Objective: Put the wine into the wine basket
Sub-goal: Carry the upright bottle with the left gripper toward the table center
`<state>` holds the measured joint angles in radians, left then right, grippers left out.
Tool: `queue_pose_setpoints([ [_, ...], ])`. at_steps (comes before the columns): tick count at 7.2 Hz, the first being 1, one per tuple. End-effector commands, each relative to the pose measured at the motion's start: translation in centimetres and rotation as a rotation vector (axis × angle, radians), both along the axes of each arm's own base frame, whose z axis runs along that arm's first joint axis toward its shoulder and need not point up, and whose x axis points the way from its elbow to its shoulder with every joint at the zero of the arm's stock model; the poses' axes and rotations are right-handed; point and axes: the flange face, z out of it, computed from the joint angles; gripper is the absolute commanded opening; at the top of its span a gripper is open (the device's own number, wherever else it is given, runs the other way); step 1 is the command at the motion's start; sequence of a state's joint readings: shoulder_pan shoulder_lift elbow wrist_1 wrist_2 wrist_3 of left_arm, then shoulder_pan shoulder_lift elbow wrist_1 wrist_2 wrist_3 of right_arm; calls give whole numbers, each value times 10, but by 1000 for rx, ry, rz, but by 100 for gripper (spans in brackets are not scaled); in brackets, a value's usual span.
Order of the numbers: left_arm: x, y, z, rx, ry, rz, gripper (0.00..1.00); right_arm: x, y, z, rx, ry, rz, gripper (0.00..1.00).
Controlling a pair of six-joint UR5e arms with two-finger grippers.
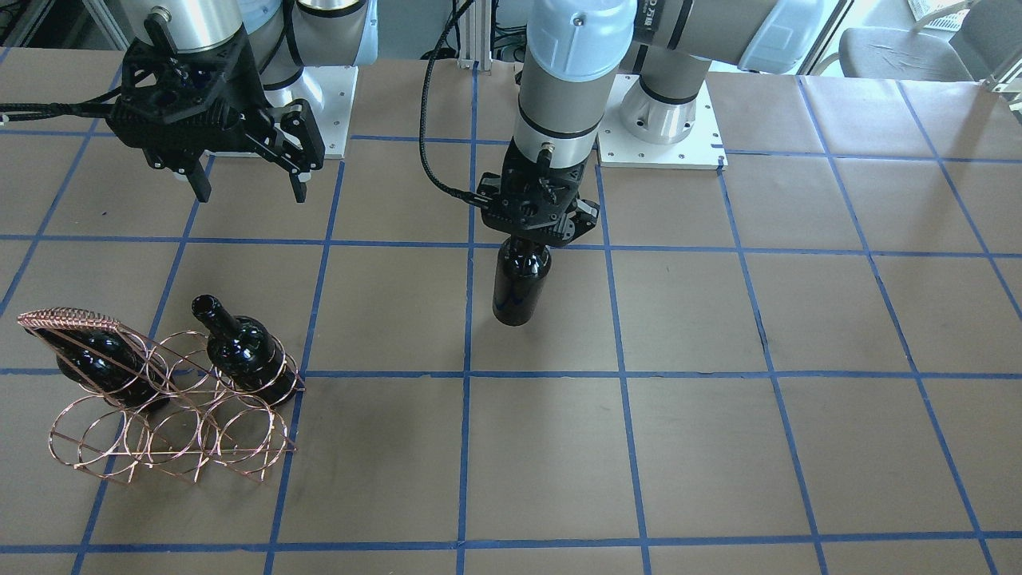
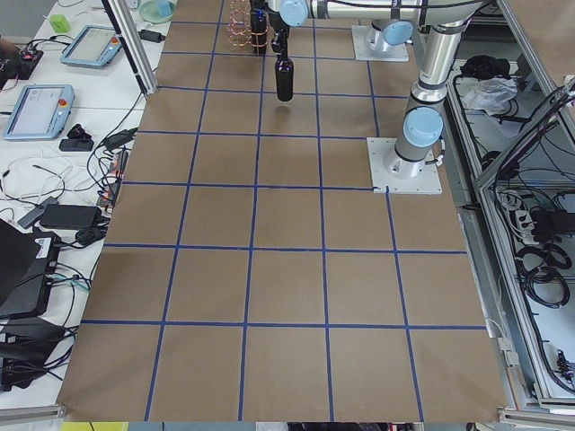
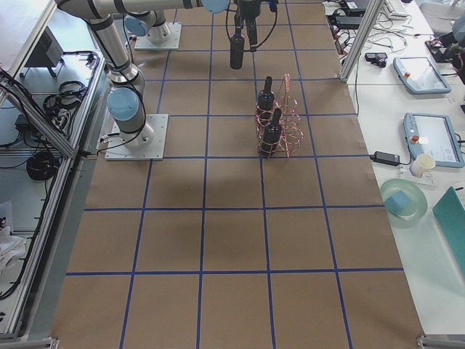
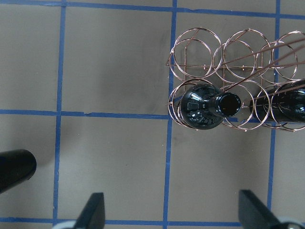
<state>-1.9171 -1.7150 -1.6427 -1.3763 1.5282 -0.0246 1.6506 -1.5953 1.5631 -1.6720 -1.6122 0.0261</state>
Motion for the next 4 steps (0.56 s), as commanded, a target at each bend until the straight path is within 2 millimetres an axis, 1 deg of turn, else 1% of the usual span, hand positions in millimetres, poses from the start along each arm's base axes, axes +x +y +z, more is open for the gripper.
queue_pose_setpoints([
  [1, -11, 7, -10, 12, -4, -22, 0, 0, 0, 0, 0, 0, 0, 100],
  [4, -11, 4, -19, 20, -10, -24, 0, 0, 0, 0, 0, 1, 0, 100],
])
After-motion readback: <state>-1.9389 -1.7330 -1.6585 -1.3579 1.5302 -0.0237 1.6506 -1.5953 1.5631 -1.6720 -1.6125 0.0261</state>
